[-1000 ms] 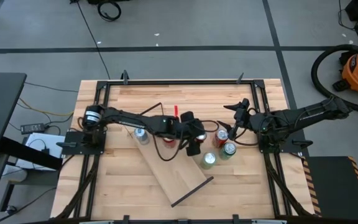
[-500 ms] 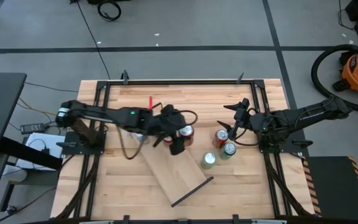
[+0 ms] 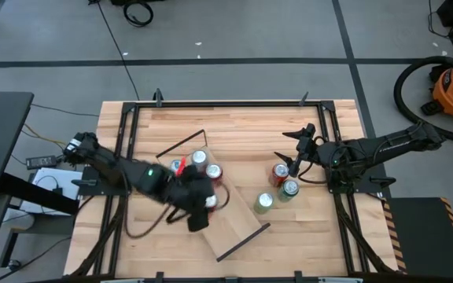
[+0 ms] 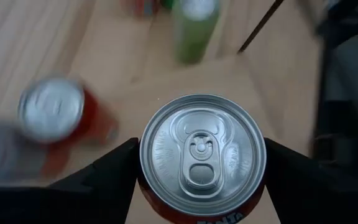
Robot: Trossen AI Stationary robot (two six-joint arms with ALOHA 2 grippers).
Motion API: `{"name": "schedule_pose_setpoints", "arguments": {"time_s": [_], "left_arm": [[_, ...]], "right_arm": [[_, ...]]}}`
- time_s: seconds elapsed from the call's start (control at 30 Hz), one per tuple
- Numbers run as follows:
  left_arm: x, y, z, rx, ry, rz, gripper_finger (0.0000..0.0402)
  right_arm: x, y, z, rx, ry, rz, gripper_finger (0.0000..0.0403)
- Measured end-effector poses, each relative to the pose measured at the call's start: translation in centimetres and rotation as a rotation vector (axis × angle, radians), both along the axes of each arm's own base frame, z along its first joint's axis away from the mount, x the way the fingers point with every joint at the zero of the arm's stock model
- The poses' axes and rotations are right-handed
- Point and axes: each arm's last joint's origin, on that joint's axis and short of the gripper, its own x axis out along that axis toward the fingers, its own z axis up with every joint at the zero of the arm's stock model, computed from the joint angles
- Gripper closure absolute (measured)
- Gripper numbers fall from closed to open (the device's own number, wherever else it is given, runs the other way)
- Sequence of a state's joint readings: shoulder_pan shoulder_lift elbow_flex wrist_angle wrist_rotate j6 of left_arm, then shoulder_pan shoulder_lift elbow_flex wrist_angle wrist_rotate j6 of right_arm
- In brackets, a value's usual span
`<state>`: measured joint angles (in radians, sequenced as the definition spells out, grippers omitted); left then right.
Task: Place canned beverage on shelf
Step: Put the left orange soda can on the shelf
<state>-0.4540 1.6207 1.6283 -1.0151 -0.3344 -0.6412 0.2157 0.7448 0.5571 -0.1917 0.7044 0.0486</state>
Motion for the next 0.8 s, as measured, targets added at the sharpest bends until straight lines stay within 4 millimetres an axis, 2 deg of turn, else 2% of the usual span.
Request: {"name": "schedule_pose_setpoints", "arguments": {"time_s": [0.2, 0.43, 0.5, 0.67, 0.8], "left_arm": [[-2.0, -2.7, -2.6, 0.205, 0.105, 0.156, 0.0106], [-2.9, -4.6, -4.0, 0.358, 0.034, 0.272, 0.0106], [-3.1, -4.8, -4.7, 0.367, 0.033, 0.282, 0.0106], [-3.5, -4.7, -8.5, 0.374, 0.069, 0.319, 0.0106], [-4.0, -4.3, -9.4, 0.369, 0.065, 0.346, 0.0106]], "right_arm": [[0.1, 0.1, 0.1, 0.012, -0.014, 0.024, 0.0041], [0.2, 0.2, 0.1, 0.044, -0.030, 0.042, 0.0041], [0.3, 0.2, 0.2, 0.041, -0.032, 0.047, 0.0041], [0.4, 0.2, 0.5, 0.010, -0.053, 0.059, 0.0041], [0.5, 0.3, 0.9, -0.016, -0.075, 0.077, 0.0041]]}}
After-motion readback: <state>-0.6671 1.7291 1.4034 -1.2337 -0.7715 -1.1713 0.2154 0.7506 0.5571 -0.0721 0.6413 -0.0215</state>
